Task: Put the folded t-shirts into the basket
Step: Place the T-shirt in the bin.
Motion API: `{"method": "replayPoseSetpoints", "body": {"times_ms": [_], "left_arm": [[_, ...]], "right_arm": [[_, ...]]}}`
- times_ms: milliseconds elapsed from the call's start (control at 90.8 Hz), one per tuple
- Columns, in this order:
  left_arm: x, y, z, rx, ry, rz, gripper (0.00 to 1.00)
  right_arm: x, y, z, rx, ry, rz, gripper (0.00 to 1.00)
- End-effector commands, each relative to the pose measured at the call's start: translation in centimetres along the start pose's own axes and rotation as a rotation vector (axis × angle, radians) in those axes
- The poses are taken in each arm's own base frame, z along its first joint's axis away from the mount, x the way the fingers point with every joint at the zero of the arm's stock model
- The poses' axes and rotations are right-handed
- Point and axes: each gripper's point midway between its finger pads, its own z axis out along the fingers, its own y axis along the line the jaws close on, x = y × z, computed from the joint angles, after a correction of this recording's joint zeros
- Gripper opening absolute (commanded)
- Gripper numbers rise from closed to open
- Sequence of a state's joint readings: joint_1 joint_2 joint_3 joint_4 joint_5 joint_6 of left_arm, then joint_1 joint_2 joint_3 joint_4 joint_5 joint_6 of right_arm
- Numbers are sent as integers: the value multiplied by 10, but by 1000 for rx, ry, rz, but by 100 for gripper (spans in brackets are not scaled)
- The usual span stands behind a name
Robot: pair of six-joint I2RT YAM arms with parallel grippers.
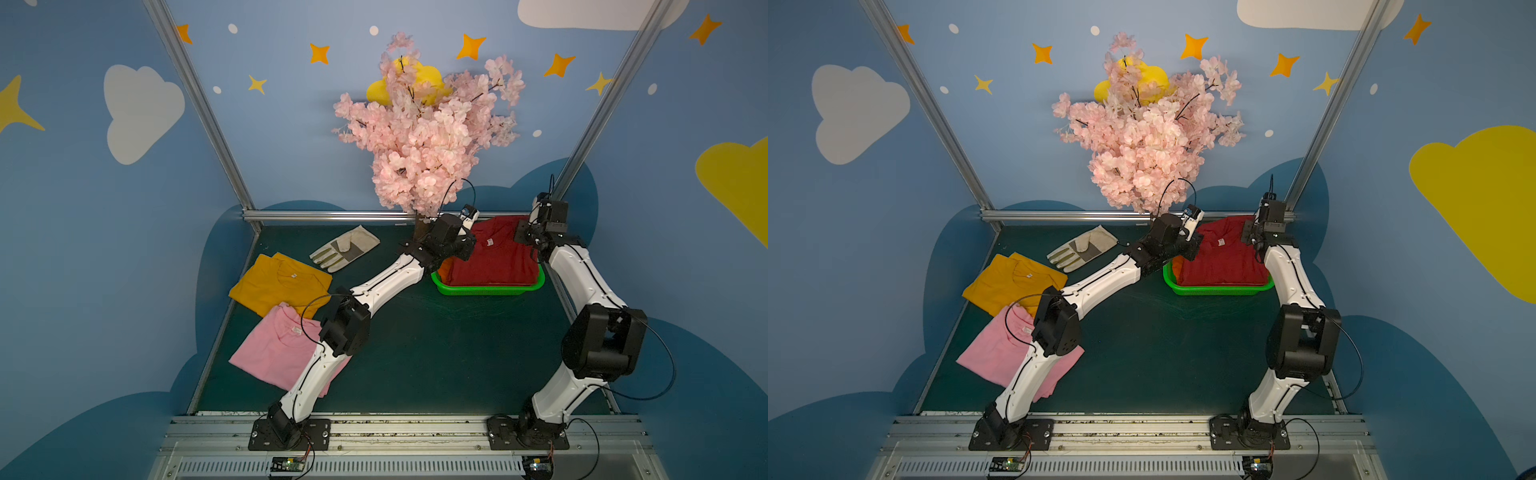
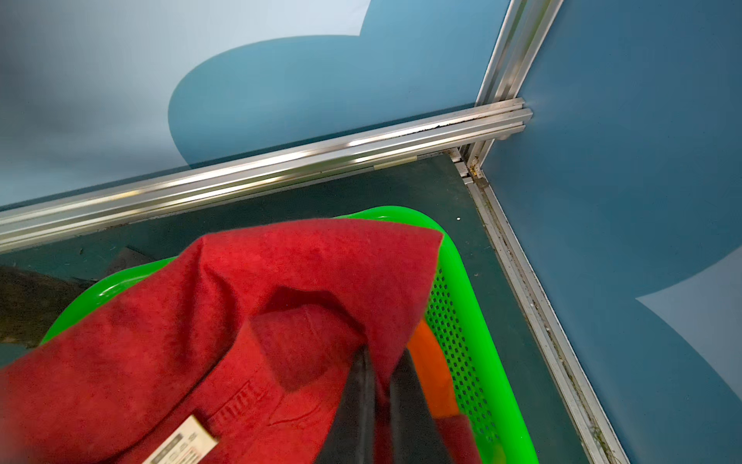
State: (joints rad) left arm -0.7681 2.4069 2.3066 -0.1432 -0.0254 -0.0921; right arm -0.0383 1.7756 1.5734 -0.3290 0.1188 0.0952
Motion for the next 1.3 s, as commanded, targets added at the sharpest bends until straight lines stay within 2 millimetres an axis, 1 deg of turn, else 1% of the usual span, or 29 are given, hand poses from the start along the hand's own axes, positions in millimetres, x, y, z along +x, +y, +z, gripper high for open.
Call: {"method": "replayPoseSetpoints", "body": {"times_ms": [0,121,209,286,396,474,529,595,606,661,749,793,848,870,881,936,991,1002,1013,1112,1134,1167,1189,1223,1245,1267,1289], "left_arm": [[7,5,5,12,23,-27,3],[32,10,14,4,76,-49,3],[49,18,22,-25,100,-54,7],[56,31,30,-73,104,-36,10],[62,49,43,-152,103,23,17],[60,61,49,-198,92,61,25],[61,66,53,-216,89,82,30],[59,70,53,-224,86,96,39],[58,72,53,-227,86,96,40],[56,71,51,-224,90,96,46],[49,66,43,-205,95,79,53],[49,63,39,-191,106,69,56],[42,58,30,-173,107,52,59],[42,57,27,-168,113,45,60],[46,56,26,-165,122,43,60],[38,53,14,-159,124,31,62],[37,50,2,-153,130,18,64],[34,49,-1,-150,123,16,64],[36,48,-2,-146,128,14,65],[32,41,-30,-127,117,-5,71],[37,41,-35,-125,122,-11,72],[42,39,-43,-117,127,-20,74],[37,37,-53,-110,115,-27,75],[42,35,-63,-102,121,-35,76],[42,34,-72,-99,119,-39,77],[43,33,-81,-97,119,-47,77],[47,31,-90,-94,126,-52,78]], "right_arm": [[-6,-1,10,2,1,-25,0],[8,-5,30,29,58,-51,0],[20,-7,47,46,95,-68,0],[28,-7,61,52,122,-84,0],[32,-7,81,72,136,-90,0],[36,-6,96,96,147,-103,10],[40,-4,106,108,157,-110,21],[41,-1,112,120,167,-126,33],[40,0,112,122,167,-130,35],[38,1,111,144,169,-143,43],[31,6,104,166,160,-165,53],[27,9,99,162,154,-173,56],[22,12,91,161,147,-177,58],[20,14,87,161,145,-180,59],[19,15,85,160,143,-181,59],[15,18,73,151,137,-183,59],[11,21,59,138,128,-185,60],[10,22,56,134,128,-185,60],[11,23,55,132,129,-182,60],[14,31,29,86,123,-162,60],[14,33,23,72,121,-158,60],[21,37,16,49,131,-154,60],[19,40,7,34,121,-145,61],[26,44,0,14,130,-137,60],[30,48,-5,-4,135,-129,60],[28,52,-15,-22,122,-123,60],[31,57,-21,-45,121,-117,61]]}}
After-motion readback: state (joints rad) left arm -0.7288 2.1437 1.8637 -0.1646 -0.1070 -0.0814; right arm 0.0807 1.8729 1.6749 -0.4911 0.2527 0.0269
